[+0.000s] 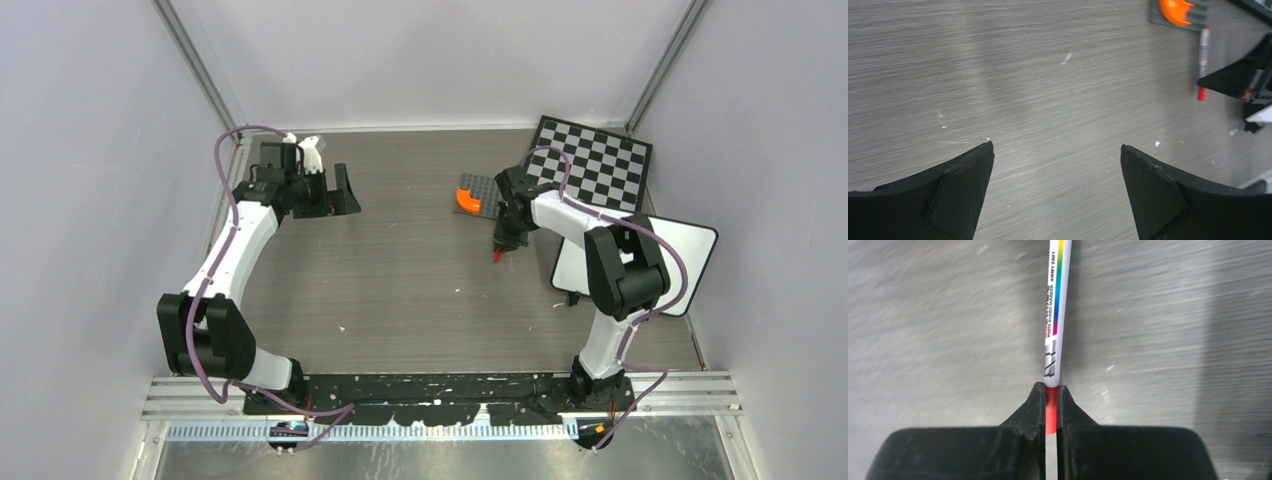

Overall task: Write a sentence on the whiteboard
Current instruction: Pick up the whiteboard marker from the center of the board, then pass from the right arm to the left

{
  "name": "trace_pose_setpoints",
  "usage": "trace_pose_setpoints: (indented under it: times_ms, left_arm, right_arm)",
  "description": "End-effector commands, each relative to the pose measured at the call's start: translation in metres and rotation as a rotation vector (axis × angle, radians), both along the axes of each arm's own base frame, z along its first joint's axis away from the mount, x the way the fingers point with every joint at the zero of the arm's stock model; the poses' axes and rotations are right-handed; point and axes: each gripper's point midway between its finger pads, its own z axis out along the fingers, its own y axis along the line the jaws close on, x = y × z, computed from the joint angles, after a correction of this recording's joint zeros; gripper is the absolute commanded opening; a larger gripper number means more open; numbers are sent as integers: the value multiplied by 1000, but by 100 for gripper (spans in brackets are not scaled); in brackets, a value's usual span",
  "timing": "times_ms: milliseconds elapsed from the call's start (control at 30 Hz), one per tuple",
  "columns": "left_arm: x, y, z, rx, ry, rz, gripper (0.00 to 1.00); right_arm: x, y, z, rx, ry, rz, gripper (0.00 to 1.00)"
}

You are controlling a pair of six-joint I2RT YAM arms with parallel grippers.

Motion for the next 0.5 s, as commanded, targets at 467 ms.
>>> trace_pose_setpoints:
  times_ms: [467]
  left_arm:
    - [-24,-115,61,-720,-44,-290,89]
  right_arm:
    - [-55,184,195,433,-404,712,0]
